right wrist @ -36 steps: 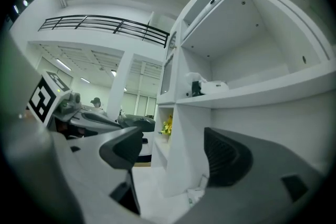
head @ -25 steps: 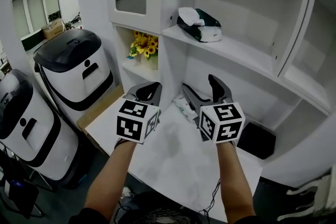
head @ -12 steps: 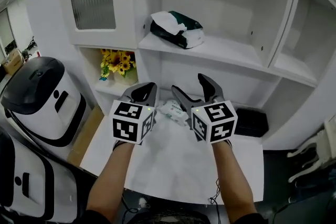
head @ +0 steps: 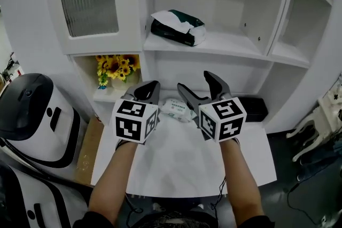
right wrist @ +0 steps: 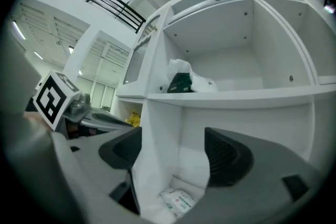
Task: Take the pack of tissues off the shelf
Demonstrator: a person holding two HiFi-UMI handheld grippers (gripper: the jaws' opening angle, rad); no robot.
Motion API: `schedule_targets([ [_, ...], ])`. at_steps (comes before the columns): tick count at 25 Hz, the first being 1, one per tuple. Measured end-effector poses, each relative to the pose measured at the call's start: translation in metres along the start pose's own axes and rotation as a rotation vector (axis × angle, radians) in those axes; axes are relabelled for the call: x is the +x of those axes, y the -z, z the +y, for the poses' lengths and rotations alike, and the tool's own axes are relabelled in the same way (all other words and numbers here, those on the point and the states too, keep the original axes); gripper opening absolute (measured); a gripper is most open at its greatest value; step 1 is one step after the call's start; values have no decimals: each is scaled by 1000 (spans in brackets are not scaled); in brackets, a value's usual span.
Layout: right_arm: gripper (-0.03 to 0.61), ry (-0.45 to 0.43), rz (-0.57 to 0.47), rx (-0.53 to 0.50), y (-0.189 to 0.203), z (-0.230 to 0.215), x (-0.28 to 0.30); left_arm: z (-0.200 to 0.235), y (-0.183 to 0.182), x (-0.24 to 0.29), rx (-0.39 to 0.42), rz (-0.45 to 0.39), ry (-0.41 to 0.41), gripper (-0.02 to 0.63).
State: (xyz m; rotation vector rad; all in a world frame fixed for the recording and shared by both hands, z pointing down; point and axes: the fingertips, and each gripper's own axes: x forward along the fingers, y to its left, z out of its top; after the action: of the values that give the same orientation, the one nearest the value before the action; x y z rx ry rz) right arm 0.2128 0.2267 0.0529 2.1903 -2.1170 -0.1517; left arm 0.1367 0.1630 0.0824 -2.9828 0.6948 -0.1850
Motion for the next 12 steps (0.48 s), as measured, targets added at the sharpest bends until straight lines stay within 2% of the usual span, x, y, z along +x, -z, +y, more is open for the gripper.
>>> schedule_targets([
  [6, 348, 26, 6, -37, -14, 6, -3, 3, -3, -7, 11, -8, 37, 9],
  [12, 343, 29, 1, -110, -46, 7, -4, 6, -17, -14, 10, -40, 62, 9],
])
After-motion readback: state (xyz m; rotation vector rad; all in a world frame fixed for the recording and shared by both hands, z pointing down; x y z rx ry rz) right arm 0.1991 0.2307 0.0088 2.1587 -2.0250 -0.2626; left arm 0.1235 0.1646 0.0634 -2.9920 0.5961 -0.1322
